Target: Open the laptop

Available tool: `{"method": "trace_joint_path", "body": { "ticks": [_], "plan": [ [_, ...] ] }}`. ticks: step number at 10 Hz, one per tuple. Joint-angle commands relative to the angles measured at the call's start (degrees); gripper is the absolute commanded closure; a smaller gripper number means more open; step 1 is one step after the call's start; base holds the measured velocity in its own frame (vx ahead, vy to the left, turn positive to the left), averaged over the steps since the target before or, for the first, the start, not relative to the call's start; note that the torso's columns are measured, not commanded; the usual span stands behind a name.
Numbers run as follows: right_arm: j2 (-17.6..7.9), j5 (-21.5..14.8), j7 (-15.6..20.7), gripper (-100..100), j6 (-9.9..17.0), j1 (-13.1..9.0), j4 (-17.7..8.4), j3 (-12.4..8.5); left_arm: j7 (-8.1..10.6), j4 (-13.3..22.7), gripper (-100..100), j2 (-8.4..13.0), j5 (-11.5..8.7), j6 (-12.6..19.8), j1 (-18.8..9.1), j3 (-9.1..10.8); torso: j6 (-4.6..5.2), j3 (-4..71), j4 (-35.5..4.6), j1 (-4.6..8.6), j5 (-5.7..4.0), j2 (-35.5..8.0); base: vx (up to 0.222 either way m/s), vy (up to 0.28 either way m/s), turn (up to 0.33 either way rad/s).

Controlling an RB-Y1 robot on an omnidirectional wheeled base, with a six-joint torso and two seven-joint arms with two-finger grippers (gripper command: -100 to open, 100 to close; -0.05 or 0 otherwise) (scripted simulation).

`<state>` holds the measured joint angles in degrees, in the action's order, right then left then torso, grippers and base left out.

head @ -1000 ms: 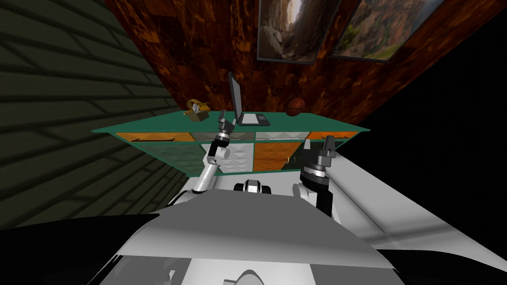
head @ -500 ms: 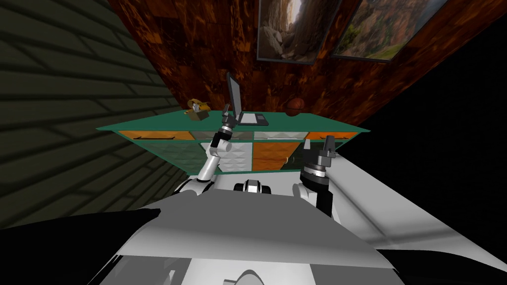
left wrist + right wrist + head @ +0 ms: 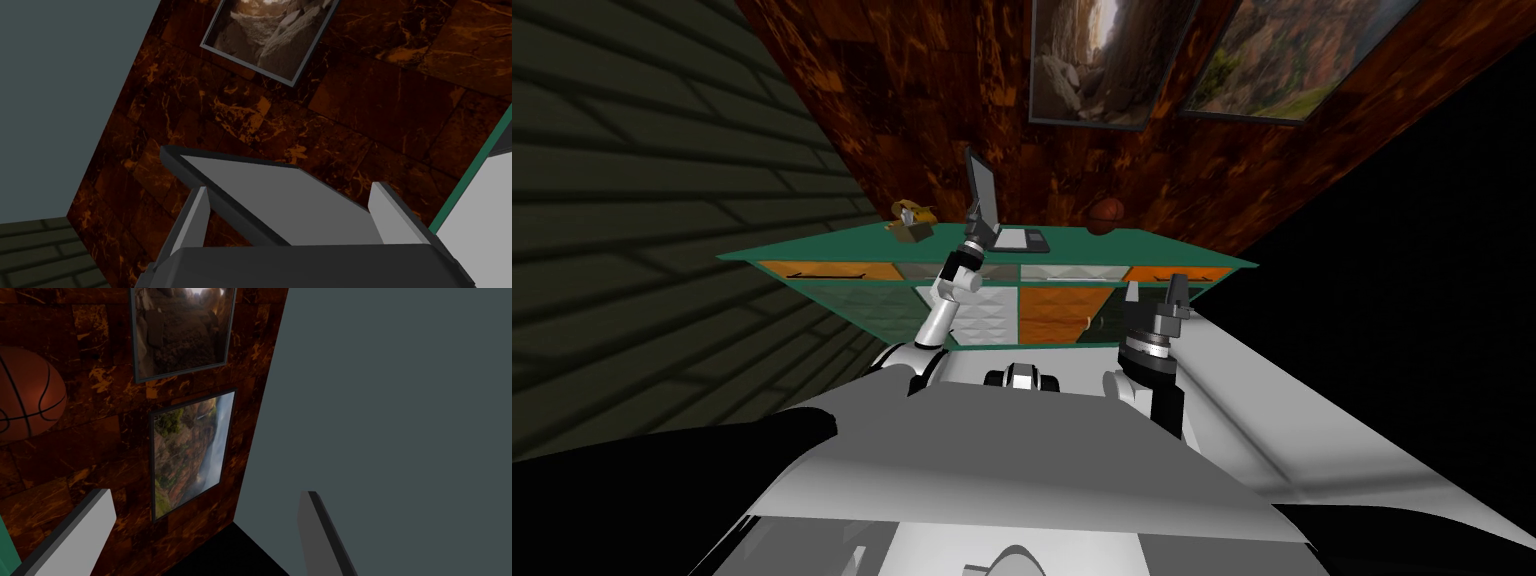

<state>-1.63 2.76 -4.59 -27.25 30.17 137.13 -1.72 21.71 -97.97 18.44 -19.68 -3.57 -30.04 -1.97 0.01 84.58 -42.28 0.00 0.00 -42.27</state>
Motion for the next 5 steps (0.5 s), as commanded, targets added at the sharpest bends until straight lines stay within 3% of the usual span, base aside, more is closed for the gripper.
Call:
{"method": "trace_joint_path", "body": {
  "ticks": [1, 2, 5],
  "plan": [
    [0.0, 0.0, 0.0, 0, 0.0, 0.0, 0.0, 0.0, 2.13, 3.04, -100, 1.3, -0.98, 2.65, -3.92, 0.39, -0.02, -0.01, 0.0, -0.11, 0.03, -0.01, -0.017, -0.047, 0.04],
    [0.0, 0.0, 0.0, 0, 0.0, 0.0, 0.0, 0.0, 2.13, 3.04, -100, 1.3, -0.98, 2.65, -5.52, 0.39, -0.01, -0.01, 0.0, -0.02, 0.02, -0.02, -0.019, -0.051, 0.031],
    [0.0, 0.0, 0.0, 0, 0.0, 0.0, 0.0, 0.0, 5.44, 8.75, -100, 3.03, -2.26, 6.98, -11.2, 1.2, 0.01, -0.03, -0.01, 0.03, -0.01, -0.03, -0.027, -0.068, 0.036]
  ]
}}
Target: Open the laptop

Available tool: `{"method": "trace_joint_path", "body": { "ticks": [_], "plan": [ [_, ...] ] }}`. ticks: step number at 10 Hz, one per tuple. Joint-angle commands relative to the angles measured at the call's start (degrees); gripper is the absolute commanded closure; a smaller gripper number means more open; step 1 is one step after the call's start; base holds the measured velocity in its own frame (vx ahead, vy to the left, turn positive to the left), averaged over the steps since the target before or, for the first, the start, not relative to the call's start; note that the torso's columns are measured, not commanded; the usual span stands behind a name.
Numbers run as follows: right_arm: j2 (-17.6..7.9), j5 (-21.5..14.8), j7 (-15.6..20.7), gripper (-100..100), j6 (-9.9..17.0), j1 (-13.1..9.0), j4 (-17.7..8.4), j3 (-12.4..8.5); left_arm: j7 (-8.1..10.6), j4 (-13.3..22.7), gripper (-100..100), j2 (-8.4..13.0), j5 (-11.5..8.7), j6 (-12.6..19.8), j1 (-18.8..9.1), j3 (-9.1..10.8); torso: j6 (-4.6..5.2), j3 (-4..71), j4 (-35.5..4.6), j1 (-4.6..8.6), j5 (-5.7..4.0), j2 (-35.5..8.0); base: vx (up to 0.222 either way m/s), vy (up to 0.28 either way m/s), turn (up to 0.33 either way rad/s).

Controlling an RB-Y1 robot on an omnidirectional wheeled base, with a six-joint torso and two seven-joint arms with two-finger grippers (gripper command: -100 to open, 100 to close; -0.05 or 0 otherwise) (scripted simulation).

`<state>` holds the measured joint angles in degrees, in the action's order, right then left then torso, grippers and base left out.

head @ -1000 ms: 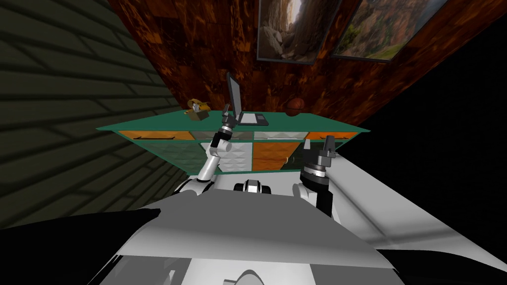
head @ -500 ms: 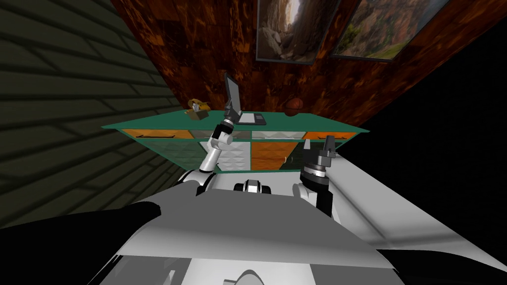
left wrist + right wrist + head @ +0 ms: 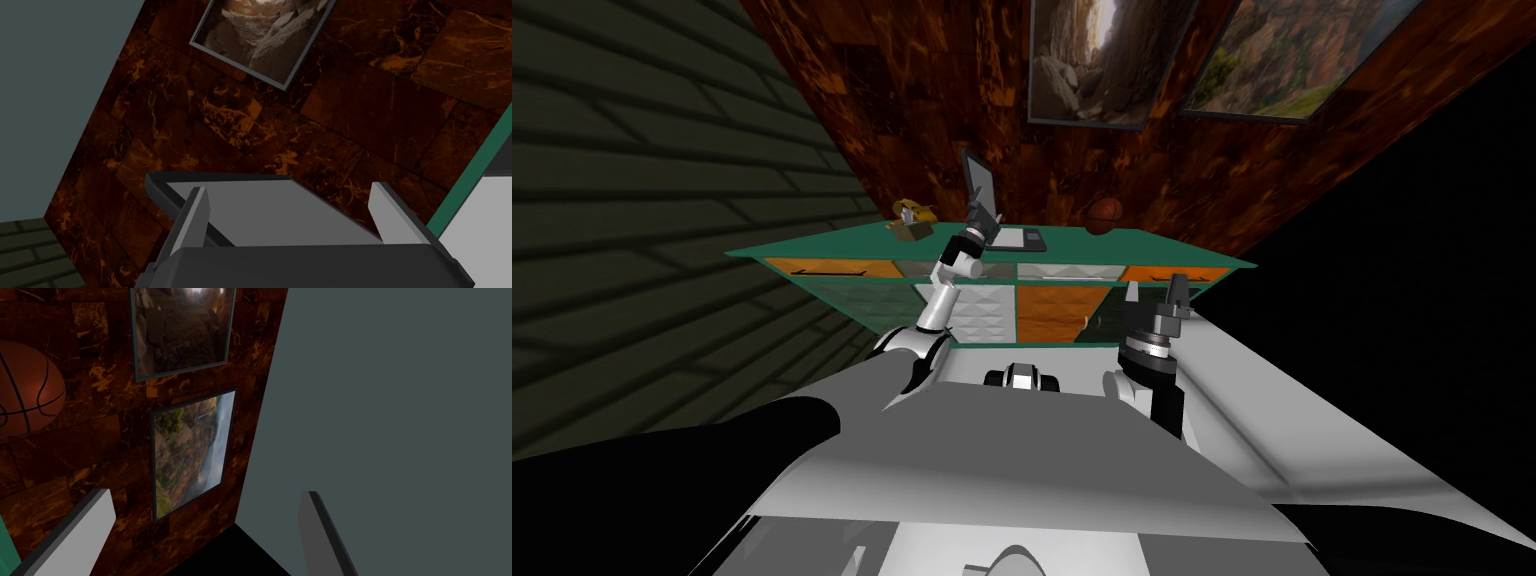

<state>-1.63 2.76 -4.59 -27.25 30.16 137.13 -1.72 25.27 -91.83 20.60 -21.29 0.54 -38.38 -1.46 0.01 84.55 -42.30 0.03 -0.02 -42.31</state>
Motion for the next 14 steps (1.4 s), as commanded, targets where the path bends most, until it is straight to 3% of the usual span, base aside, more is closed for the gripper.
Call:
{"method": "trace_joint_path", "body": {
  "ticks": [1, 2, 3, 4, 5, 6, 7, 8, 9, 10, 11, 14],
  "plan": [
    [0.0, 0.0, 0.0, 0, 0.0, 0.0, 0.0, 0.0, 1.87, 2.6, -100, 0.87, -0.66, 3.4, -4.33, 0.69, -0.02, 0.02, 0.02, -0.02, 0.02, 0.03, -0.018, -0.057, 0.024],
    [0.0, 0.0, 0.0, 0, 0.0, 0.0, 0.0, 0.0, 3.51, 4.9, -100, 1.74, -1.21, 5.65, -6.12, 1.2, -0.01, 0.02, 0.01, -0.06, 0.02, 0.04, -0.03, -0.067, 0.033],
    [0.0, 0.0, 0.0, 0, 0.0, 0.0, 0.0, 0.0, 3.51, 5.54, -100, 1.74, -1.21, 5.89, -7.68, 1.2, -0.02, 0.01, 0.01, -0.04, 0.02, 0.01, -0.024, -0.061, 0.025],
    [0.0, 0.0, 0.0, 0, 0.0, 0.0, 0.0, 0.0, 5.13, 7.63, -100, 2.61, -1.7, 8.41, -9.65, 1.77, -0.01, 0.02, 0.01, -0.05, 0.02, 0.03, -0.027, -0.066, 0.052],
    [0.0, 0.0, 0.0, 0, 0.0, 0.0, 0.0, 0.0, 5.13, 8.39, -100, 2.61, -1.7, 8.41, -10.86, 1.77, -0.02, 0.01, 0.01, -0.03, 0.02, 0.01, -0.026, -0.053, 0.022],
    [0.0, 0.0, 0.0, 0, 0.0, 0.0, 0.0, 0.0, 6.73, 10.18, -100, 3.49, -2.13, 10.95, -12.68, 2.39, 0.0, 0.02, 0.01, -0.06, 0.02, 0.03, -0.024, -0.062, 0.028],
    [0.0, 0.0, 0.0, 0, 0.0, 0.0, 0.0, 0.0, 6.73, 11.55, -100, 3.49, -2.13, 10.95, -13.87, 2.39, -0.02, 0.02, 0.01, -0.02, 0.02, 0.03, -0.019, -0.051, 0.023],
    [0.0, 0.0, 0.0, 0, 0.0, 0.0, 0.0, 0.0, 8.29, 12.99, -100, 4.37, -2.52, 13.47, -15.79, 3.06, -0.01, 0.03, 0.02, -0.07, 0.03, 0.04, -0.03, -0.056, 0.04],
    [0.0, 0.0, 0.0, 0, 0.0, 0.0, 0.0, 0.0, 8.29, 14.47, -100, 4.37, -2.52, 13.47, -16.7, 3.06, -0.02, 0.01, 0.01, -0.04, 0.03, 0.01, -0.025, -0.05, 0.024],
    [0.0, 0.0, 0.0, 0, 0.0, 0.0, 0.0, 0.0, 9.81, 16.33, -100, 5.23, -2.85, 15.88, -18.69, 3.76, 0.0, 0.01, 0.02, -0.04, 0.02, 0.03, -0.031, -0.054, 0.033],
    [0.0, 0.0, 0.0, 0, 0.0, 0.0, 0.0, 0.0, 9.81, 17.59, -100, 5.23, -2.85, 15.98, -19.37, 3.76, -0.02, 0.01, 0.0, -0.03, 0.02, 0.0, -0.03, -0.047, 0.025],
    [0.0, 0.0, 0.0, 0, 0.0, 0.0, 0.0, 0.0, 12.71, 22.71, -100, 6.94, -3.38, 20.84, -24.24, 5.23, 0.0, 0.04, 0.03, -0.03, 0.02, 0.07, -0.023, -0.055, 0.03]
  ]
}}
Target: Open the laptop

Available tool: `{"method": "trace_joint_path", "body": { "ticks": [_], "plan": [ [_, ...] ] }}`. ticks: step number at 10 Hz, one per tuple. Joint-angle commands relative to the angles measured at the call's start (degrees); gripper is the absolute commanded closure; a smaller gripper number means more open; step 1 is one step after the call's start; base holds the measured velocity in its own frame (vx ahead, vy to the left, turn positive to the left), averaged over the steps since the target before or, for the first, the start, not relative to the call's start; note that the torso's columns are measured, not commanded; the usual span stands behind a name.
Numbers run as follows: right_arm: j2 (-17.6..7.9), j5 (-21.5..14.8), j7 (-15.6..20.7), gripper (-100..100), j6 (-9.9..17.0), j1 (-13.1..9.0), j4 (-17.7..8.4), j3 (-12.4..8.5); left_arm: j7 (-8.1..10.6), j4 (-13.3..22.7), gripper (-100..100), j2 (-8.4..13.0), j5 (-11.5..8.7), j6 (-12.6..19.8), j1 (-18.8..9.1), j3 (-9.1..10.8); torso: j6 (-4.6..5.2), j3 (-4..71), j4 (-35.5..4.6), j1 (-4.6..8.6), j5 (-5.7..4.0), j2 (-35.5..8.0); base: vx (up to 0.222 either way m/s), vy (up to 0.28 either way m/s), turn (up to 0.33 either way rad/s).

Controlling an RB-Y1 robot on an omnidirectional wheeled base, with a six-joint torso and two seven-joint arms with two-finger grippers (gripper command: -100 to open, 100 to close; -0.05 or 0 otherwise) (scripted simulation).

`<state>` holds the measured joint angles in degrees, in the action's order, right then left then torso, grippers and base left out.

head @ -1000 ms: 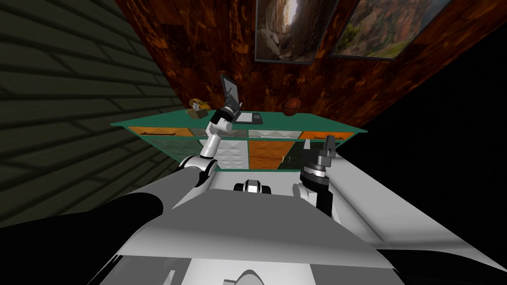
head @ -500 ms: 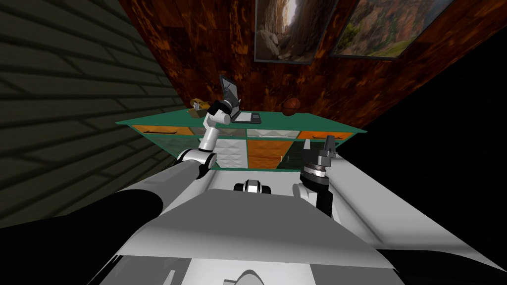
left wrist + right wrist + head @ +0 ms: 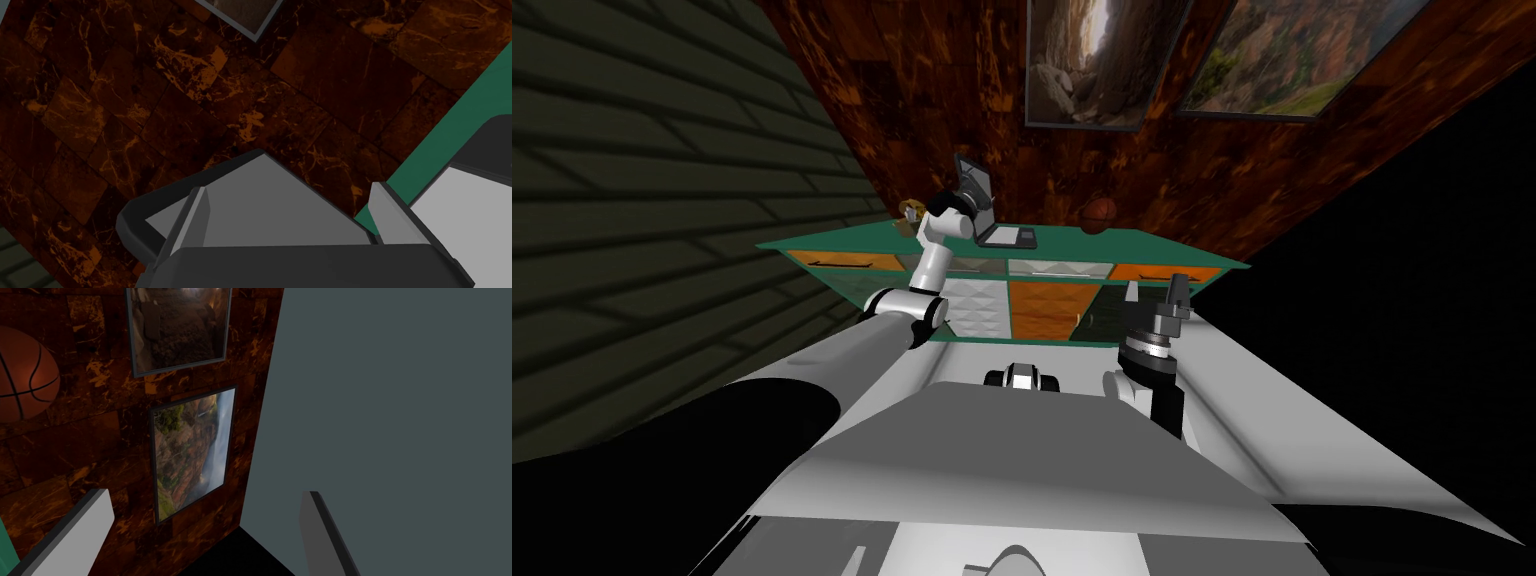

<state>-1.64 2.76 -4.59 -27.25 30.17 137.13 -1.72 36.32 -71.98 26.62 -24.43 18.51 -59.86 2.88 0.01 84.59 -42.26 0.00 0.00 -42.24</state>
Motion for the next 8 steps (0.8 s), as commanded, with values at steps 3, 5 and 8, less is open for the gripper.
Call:
{"method": "trace_joint_path", "body": {
  "ticks": [3, 5, 8],
  "plan": [
    [0.0, 0.0, 0.0, 0, 0.0, 0.0, 0.0, 0.0, 3.03, 6.49, -100, 1.75, -0.45, 5.25, -4.95, 1.62, -0.02, -0.02, -0.02, -0.04, 0.01, -0.05, -0.02, -0.045, 0.025],
    [0.0, 0.0, 0.0, 0, 0.0, 0.0, 0.0, 0.0, 4.34, 9.24, -100, 2.56, -0.63, 7.52, -7.0, 2.35, -0.02, -0.04, -0.03, 0.0, 0.0, -0.07, -0.027, -0.041, 0.024],
    [0.0, 0.0, 0.0, 0, 0.0, 0.0, 0.0, 0.0, 6.75, 14.14, -100, 4.15, -0.93, 11.73, -10.66, 3.74, -0.09, -0.01, 0.01, -0.12, 0.07, -0.02, -0.028, -0.042, 0.02]
  ]
}}
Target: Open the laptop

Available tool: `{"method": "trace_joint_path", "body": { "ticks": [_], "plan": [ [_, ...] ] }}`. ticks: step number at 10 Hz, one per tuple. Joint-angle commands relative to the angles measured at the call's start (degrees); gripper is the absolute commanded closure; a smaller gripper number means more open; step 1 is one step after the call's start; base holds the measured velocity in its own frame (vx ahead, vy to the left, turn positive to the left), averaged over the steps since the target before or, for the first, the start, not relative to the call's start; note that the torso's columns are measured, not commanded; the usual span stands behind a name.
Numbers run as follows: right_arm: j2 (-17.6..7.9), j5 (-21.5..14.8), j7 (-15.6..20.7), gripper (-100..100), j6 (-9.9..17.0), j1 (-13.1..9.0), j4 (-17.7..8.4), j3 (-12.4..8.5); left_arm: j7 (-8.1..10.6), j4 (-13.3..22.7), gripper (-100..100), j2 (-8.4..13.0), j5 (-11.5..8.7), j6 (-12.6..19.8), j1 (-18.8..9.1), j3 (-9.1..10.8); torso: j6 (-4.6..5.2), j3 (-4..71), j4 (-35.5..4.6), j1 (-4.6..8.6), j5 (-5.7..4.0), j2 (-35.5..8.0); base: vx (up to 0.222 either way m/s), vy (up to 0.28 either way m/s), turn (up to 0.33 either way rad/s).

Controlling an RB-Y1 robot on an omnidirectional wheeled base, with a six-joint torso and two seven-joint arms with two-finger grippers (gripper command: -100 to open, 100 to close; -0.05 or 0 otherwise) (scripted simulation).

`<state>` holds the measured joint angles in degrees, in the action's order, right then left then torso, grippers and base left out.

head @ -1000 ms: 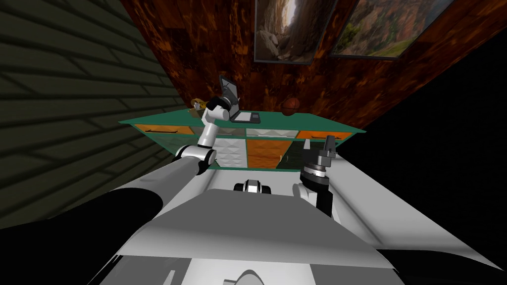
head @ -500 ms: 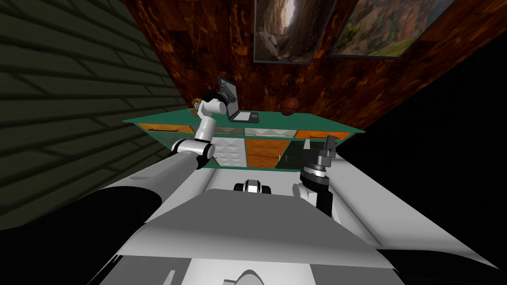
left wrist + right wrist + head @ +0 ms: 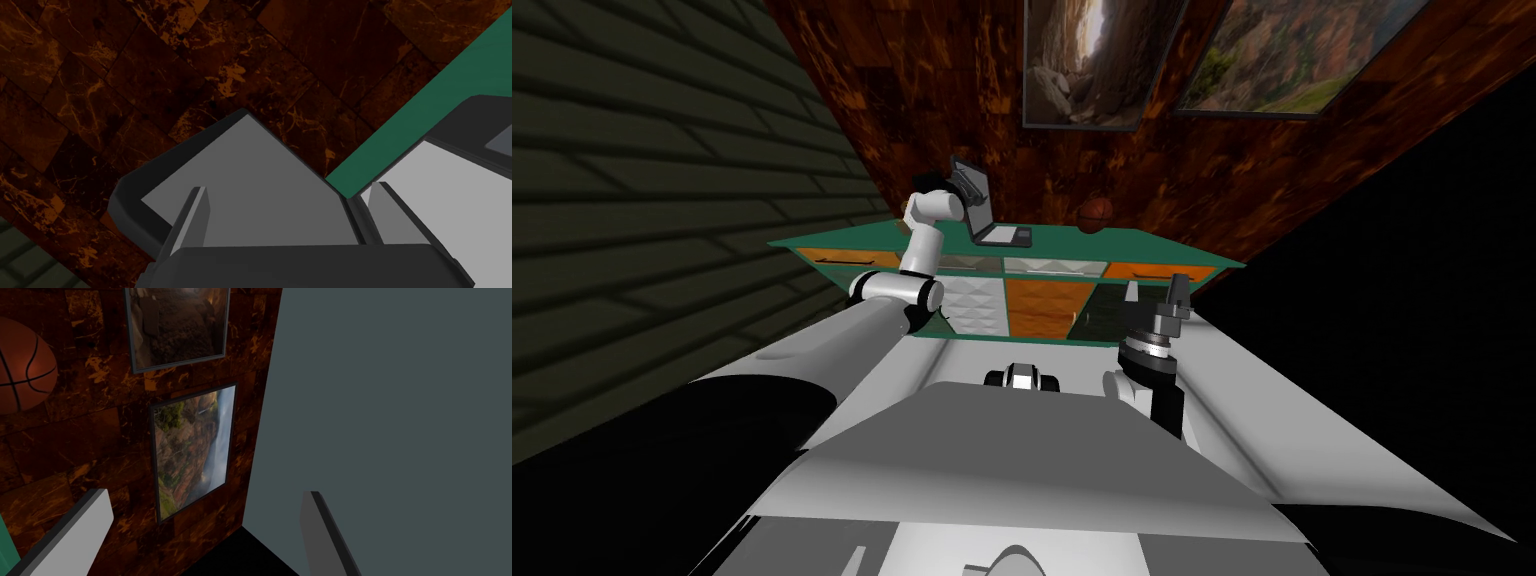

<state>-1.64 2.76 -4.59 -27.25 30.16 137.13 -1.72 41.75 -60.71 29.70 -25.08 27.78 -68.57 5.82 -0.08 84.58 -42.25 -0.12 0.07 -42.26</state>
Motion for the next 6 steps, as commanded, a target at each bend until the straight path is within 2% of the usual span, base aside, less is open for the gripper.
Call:
{"method": "trace_joint_path", "body": {
  "ticks": [1, 3, 4, 6],
  "plan": [
    [0.0, 0.0, 0.0, 0, 0.0, 0.0, 0.0, 0.0, 1.33, 3.08, -100, 1.07, -0.29, 2.45, -1.94, 0.8, -0.05, 0.0, -0.02, -0.06, 0.03, -0.01, -0.013, -0.035, 0.026],
    [0.0, 0.0, 0.0, 0, 0.0, 0.0, 0.0, 0.0, 3.43, 7.27, -100, 2.6, -0.51, 5.98, -5.01, 2.04, -0.02, 0.02, 0.0, -0.06, 0.03, 0.01, -0.022, -0.047, 0.026],
    [0.0, 0.0, 0.0, 0, 0.0, 0.0, 0.0, 0.0, 3.43, 7.59, -100, 2.6, -0.51, 6.16, -5.01, 2.04, -0.06, -0.01, 0.0, -0.03, 0.04, -0.02, -0.022, -0.043, 0.022],
    [0.0, 0.0, 0.0, 0, 0.0, 0.0, 0.0, 0.0, 5.19, 11.33, -100, 4.03, -0.69, 9.26, -7.5, 3.09, -0.05, 0.0, 0.02, -0.11, 0.06, 0.01, -0.019, -0.038, 0.017]
  ]
}}
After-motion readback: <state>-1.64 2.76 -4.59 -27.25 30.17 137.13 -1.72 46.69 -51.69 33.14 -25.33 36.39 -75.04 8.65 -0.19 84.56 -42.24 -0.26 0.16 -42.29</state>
